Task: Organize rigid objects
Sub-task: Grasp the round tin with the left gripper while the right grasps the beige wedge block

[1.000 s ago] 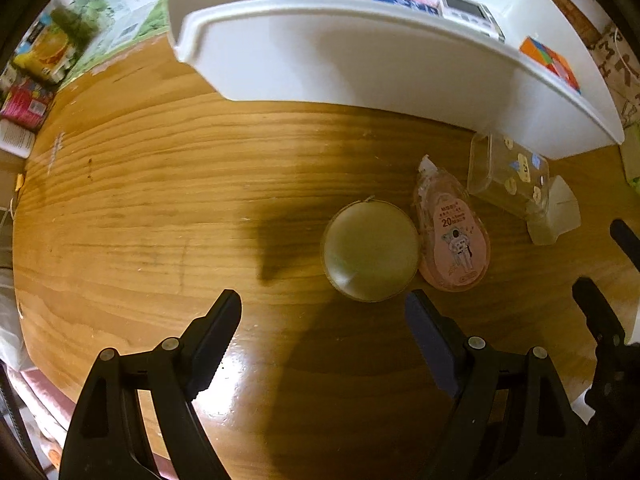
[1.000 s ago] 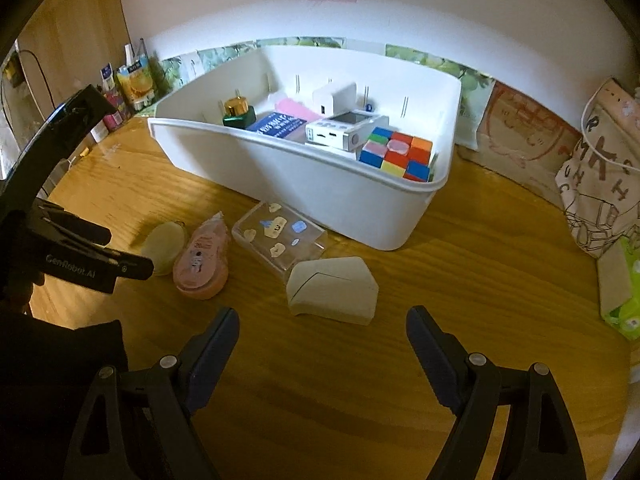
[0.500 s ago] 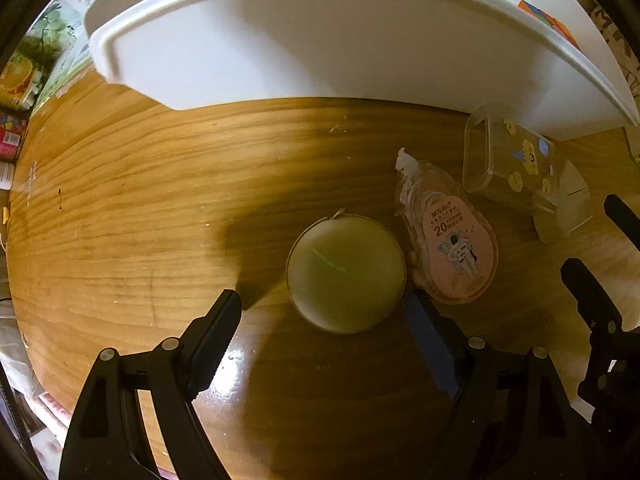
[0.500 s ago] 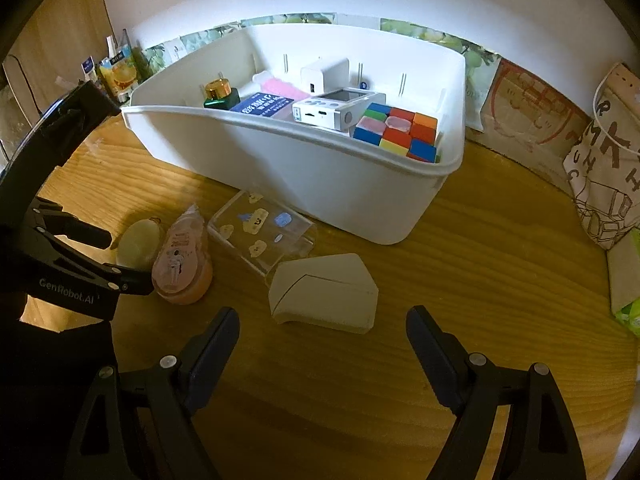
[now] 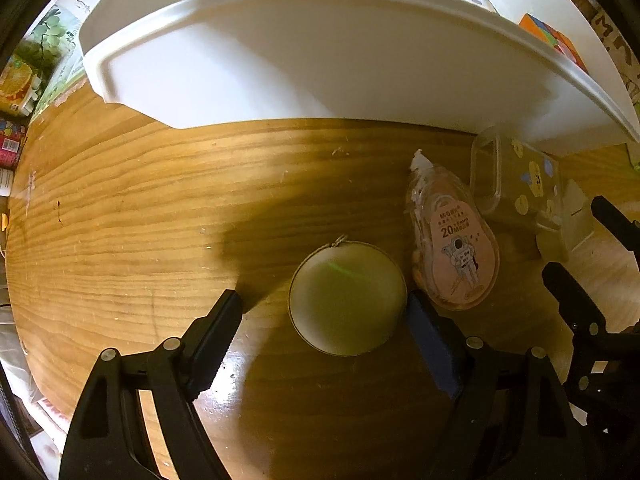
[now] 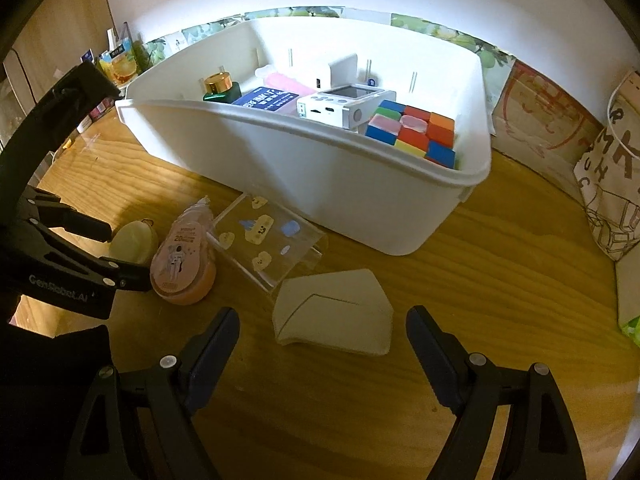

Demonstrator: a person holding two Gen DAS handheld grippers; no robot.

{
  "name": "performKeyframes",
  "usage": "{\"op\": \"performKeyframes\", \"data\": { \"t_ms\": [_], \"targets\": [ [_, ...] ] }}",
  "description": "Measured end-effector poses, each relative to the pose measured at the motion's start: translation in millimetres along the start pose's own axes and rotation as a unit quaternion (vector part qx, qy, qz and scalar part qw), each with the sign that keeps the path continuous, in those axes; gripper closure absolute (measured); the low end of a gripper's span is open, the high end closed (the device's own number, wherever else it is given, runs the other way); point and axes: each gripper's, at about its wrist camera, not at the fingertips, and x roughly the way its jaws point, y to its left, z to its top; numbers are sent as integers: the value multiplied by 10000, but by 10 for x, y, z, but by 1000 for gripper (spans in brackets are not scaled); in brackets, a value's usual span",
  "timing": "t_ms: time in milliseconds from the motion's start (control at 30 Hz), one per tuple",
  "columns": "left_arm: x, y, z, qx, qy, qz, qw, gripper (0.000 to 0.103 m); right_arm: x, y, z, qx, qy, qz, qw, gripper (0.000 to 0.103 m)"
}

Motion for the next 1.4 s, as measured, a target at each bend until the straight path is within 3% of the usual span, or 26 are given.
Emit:
{"op": "performKeyframes", "data": {
  "t_ms": [400,533,967,1400],
  "targets": [
    [-65,13,35,4,-212,-14,9998,44,80,23,27,-96,-58,76,9999,17],
    [-109,39,28,-30,-203,-14,9998,44,89,16,27,-85,-58,83,9999,18],
    [-105,93,-137,-255,-80,-2,9996,44,107,-35,5,24,19,51,10000,41],
    [-213,207,-387,-610,-182,60,9980,44,115,22,10,-97,86,160,9998,41]
  ]
}}
